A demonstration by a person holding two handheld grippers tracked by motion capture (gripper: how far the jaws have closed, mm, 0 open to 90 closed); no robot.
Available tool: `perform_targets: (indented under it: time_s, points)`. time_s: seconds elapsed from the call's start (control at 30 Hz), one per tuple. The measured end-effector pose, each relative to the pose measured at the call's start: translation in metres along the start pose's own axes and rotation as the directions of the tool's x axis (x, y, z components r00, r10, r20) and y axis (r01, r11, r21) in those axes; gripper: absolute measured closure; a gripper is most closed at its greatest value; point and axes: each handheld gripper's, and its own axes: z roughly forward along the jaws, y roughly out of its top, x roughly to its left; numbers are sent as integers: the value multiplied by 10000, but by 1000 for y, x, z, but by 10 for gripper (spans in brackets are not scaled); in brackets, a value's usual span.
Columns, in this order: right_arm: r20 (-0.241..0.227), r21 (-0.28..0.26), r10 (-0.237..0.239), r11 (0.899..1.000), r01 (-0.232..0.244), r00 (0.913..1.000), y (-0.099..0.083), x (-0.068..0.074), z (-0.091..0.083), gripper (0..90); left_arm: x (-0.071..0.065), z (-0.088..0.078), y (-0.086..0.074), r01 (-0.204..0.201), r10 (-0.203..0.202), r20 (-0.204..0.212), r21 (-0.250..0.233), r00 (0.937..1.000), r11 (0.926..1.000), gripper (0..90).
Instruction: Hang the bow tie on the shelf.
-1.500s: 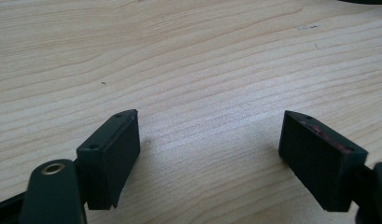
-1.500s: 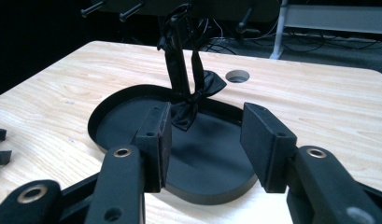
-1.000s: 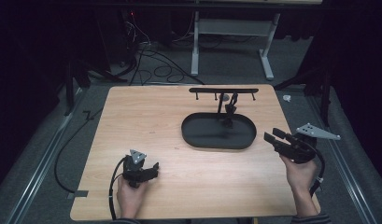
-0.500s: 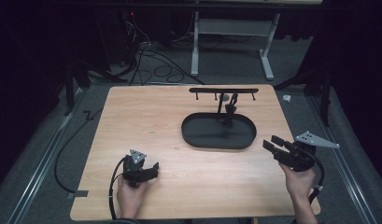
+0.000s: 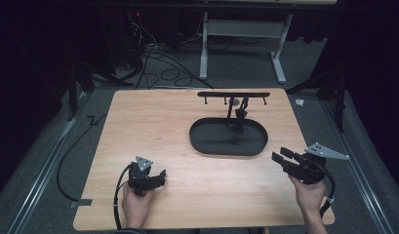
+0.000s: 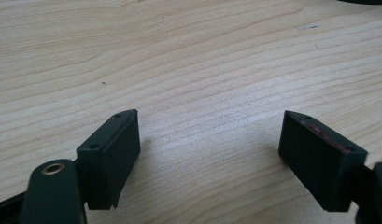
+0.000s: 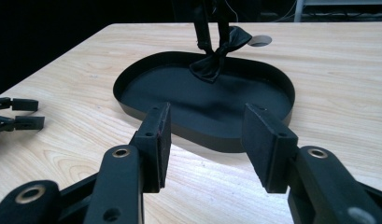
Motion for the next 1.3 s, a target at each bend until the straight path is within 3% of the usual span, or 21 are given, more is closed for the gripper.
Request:
perform_targets:
  time_s: [1.3]
  points:
    - [-637,747,30,9972,17,9980,-24,20,29,559,0,0,0,19,-19,-1,-15,10000,10000,210]
